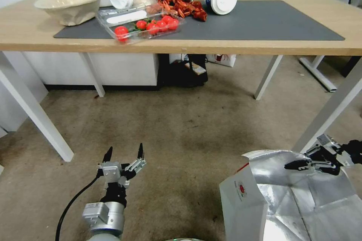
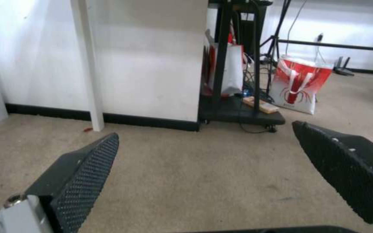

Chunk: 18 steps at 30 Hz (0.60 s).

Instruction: Pick up the food delivery bag from the floor and place it on the table.

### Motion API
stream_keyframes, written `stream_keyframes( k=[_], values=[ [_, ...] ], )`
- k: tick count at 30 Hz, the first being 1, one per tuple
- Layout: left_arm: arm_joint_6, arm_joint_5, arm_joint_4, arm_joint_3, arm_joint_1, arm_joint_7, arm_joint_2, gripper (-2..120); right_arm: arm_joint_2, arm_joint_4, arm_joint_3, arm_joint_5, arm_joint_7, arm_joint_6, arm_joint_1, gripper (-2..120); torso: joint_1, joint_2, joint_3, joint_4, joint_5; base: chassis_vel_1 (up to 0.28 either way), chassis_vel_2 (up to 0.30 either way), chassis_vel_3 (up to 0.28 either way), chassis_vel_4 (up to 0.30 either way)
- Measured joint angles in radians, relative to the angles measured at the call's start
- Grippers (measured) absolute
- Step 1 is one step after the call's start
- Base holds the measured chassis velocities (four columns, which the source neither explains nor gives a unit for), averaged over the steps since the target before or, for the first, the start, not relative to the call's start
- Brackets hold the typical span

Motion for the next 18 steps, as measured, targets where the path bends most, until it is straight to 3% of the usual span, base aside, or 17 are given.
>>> stream_keyframes(
  k=[18],
  values=[
    [0.013, 0.003, -0.026, -0.014, 0.005, -0.005, -0.014, 100, -0.024, -0.017, 0.012, 0.059, -0.026, -0.02, 0.014, 0, 0.0, 0.0, 0.0, -0.0002, 0.0, 0.0, 0.0, 0.0, 0.0]
  ],
)
